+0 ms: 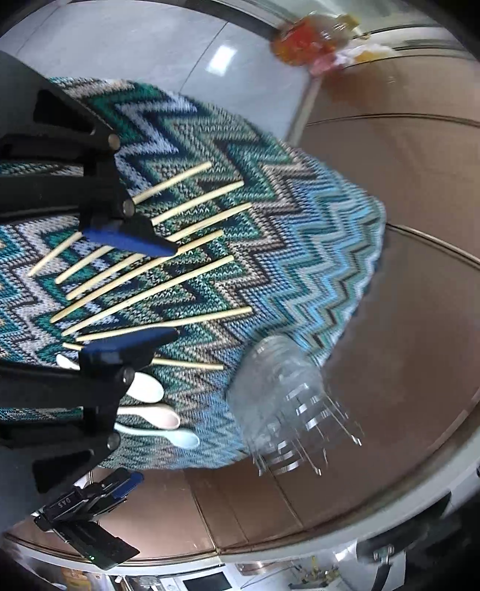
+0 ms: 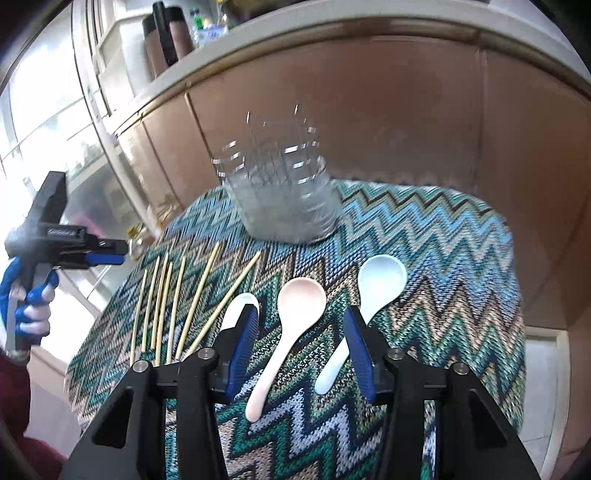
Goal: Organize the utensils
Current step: 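Lower and grasp a white spoon with the right tool while the left tool grasps a bamboo chopstick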
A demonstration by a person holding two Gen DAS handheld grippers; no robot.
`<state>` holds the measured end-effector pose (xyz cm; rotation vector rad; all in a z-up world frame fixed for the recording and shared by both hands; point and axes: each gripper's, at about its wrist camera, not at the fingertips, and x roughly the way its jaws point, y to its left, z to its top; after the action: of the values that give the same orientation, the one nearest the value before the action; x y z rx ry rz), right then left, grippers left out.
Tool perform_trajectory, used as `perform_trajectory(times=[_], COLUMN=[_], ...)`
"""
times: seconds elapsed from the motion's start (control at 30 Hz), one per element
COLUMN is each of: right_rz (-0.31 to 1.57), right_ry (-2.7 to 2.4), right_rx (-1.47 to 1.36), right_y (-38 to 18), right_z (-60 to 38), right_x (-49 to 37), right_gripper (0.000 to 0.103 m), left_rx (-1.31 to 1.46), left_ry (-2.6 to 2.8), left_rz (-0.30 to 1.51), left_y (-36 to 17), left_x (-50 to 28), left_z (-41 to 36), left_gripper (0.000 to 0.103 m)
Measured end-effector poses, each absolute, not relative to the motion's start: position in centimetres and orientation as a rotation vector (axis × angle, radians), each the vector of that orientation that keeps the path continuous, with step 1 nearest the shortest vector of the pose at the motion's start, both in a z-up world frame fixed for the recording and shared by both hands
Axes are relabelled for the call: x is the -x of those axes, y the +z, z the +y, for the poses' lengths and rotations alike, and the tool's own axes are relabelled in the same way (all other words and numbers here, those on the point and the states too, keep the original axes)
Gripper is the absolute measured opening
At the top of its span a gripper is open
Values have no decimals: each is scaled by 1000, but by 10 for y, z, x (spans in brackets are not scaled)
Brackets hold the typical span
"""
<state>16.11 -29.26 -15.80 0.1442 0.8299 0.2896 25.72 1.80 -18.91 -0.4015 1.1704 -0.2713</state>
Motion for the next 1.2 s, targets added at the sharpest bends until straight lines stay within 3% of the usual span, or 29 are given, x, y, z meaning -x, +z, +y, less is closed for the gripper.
perform_trajectory(times=[0.13, 0.23, 1.07, 1.2], right_rz=[864, 889, 949, 966], right_ry=[347, 366, 395, 410], right_rx=[-157, -147, -117, -114], right_y=[-164, -170, -190, -195], right_z=[-293, -294, -290, -290], right_x=[-175, -186, -212, -222], right_gripper=[38, 34, 33, 28], left_rx=[418, 415, 435, 434], left_ry=[-254, -222, -106, -96], left_rz=[1246, 1284, 1385, 1386], left_y=[-210, -221, -261, -261], left_x=[-281, -294, -320, -321], left_z=[14, 14, 20, 20], left_gripper=[25, 24, 11, 11])
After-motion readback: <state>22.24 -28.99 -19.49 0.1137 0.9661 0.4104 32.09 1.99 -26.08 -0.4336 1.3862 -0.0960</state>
